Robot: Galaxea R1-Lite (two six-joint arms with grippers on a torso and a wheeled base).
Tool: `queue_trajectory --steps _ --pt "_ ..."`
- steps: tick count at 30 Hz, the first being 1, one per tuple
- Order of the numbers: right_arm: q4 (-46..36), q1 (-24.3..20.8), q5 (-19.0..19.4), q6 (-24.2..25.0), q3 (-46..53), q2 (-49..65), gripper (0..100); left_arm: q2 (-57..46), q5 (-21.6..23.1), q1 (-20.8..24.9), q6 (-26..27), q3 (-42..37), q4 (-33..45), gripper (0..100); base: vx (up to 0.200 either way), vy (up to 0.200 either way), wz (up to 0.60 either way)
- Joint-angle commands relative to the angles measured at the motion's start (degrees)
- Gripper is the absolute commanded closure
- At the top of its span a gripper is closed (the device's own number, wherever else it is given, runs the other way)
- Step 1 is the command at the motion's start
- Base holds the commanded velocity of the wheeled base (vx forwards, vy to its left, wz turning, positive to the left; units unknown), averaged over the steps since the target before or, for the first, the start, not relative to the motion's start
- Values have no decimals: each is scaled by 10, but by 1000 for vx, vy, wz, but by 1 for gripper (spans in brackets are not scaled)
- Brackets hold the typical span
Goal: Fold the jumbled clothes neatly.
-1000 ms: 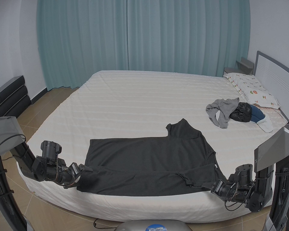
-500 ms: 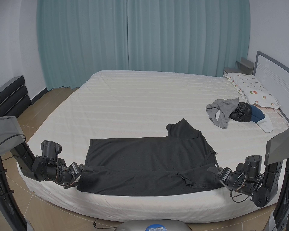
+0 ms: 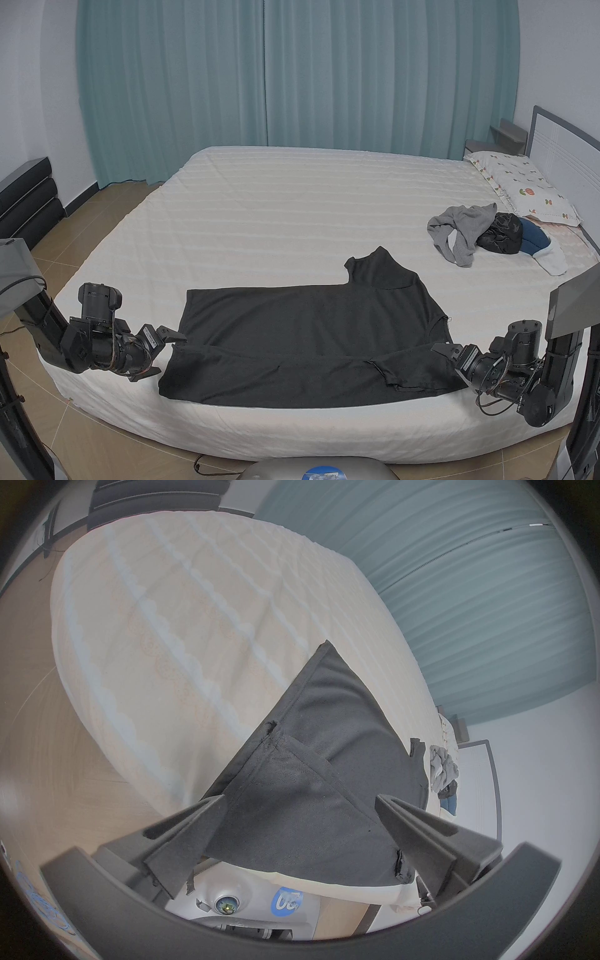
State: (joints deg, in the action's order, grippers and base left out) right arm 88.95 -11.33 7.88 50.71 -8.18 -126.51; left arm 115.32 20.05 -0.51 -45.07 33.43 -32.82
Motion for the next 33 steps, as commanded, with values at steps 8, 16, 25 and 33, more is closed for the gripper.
queue_trajectory --steps 8,16,25,33 --pt "6 1 -1 0 -2 -8 0 -2 0 0 2 -5 -3 0 50 0 0" --pt "6 0 -1 -1 -6 0 0 21 2 -2 47 1 -26 0 0 0 0" --pt "5 16 0 -7 -37 -8 0 71 8 -6 134 7 -81 0 0 0 0" --pt "-4 67 12 -32 -88 -51 0 105 4 -4 160 30 -85 0 0 0 0"
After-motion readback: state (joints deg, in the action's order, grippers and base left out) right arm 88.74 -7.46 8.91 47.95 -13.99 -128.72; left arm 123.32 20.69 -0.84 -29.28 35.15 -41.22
